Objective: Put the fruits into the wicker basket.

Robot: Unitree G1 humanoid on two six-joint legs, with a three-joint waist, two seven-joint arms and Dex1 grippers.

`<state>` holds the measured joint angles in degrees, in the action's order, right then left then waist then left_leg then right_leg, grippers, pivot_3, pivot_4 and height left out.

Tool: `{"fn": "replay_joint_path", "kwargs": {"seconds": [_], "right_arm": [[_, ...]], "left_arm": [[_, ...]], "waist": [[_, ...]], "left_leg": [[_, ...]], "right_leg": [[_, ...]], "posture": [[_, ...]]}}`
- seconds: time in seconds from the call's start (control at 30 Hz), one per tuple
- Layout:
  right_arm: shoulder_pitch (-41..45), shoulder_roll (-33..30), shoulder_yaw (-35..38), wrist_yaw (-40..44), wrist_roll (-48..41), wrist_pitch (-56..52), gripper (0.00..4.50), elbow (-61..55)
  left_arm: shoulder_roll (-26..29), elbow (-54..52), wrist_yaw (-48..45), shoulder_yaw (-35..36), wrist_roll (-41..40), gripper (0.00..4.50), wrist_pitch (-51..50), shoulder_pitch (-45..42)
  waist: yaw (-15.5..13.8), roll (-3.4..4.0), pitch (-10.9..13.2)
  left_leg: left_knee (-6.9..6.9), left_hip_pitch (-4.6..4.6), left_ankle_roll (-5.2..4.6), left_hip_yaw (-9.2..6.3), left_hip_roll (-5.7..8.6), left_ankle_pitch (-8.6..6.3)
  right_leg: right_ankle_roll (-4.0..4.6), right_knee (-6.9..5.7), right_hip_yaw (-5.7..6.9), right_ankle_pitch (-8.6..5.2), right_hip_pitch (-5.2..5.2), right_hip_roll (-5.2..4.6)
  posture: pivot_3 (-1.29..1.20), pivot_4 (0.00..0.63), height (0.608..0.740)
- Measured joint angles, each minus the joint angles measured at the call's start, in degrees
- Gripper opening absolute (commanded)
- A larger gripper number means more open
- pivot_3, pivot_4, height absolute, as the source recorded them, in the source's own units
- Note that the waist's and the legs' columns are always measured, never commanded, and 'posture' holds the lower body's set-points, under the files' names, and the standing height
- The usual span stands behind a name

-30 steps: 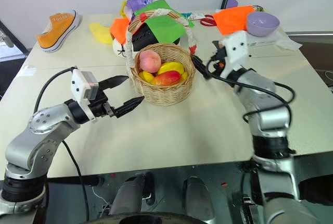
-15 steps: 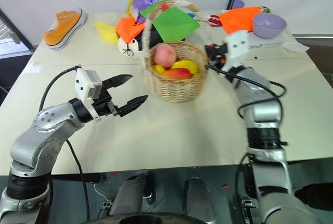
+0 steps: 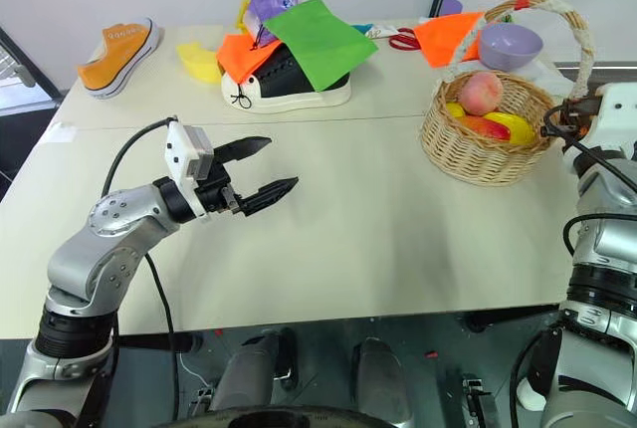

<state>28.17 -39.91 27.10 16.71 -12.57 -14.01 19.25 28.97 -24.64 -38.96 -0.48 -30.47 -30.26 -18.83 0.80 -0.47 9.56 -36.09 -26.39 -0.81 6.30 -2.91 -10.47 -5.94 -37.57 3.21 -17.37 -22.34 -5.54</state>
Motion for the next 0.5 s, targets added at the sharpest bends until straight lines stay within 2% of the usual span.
{"fn": "replay_joint_path", "kwargs": {"seconds": [0.1, 0.2, 0.3, 0.5], "right_arm": [[-1.0, -0.8, -0.1, -0.2, 0.8, 0.6, 3.42, -1.2], [-5.3, -2.3, 0.2, 0.5, 1.6, 1.9, 3.42, -6.8], [-12.2, -2.9, 2.5, 4.8, -0.6, 2.4, 3.42, -13.5], [-33.5, -2.6, 6.1, 21.9, -11.5, 0.5, 3.42, -28.1]], "left_arm": [[0.0, 0.0, -0.1, 0.0, 0.1, 4.50, 0.5, 0.1], [0.3, 0.5, 0.4, 0.4, 0.6, 4.50, 0.6, 0.8], [1.2, 1.3, 0.7, 1.0, 2.1, 4.50, 1.0, 2.7], [3.2, 6.4, 1.3, 6.4, 5.1, 4.50, 4.8, 12.2]], "waist": [[-0.1, 0.02, 0.0], [-0.5, 0.02, 0.0], [-0.5, 0.03, 0.0], [-0.1, 0.05, 0.0]], "left_leg": [[-0.01, -0.01, 0.01, 0.00, 0.00, 0.00], [-0.03, -0.01, 0.00, -0.05, -0.01, 0.00], [-0.02, 0.00, 0.00, -0.07, -0.02, 0.00], [0.04, 0.08, -0.01, -0.12, -0.13, -0.03]], "right_leg": [[-0.01, 0.00, 0.00, 0.00, 0.00, -0.01], [-0.06, 0.00, 0.00, -0.04, 0.07, -0.03], [-0.07, 0.01, 0.00, -0.04, 0.09, -0.03], [-0.04, 0.02, 0.00, -0.05, 0.11, -0.04]], "posture": [[0.00, 0.150, 0.733], [0.00, 0.150, 0.733], [0.00, 0.150, 0.733], [0.00, 0.150, 0.733]]}}
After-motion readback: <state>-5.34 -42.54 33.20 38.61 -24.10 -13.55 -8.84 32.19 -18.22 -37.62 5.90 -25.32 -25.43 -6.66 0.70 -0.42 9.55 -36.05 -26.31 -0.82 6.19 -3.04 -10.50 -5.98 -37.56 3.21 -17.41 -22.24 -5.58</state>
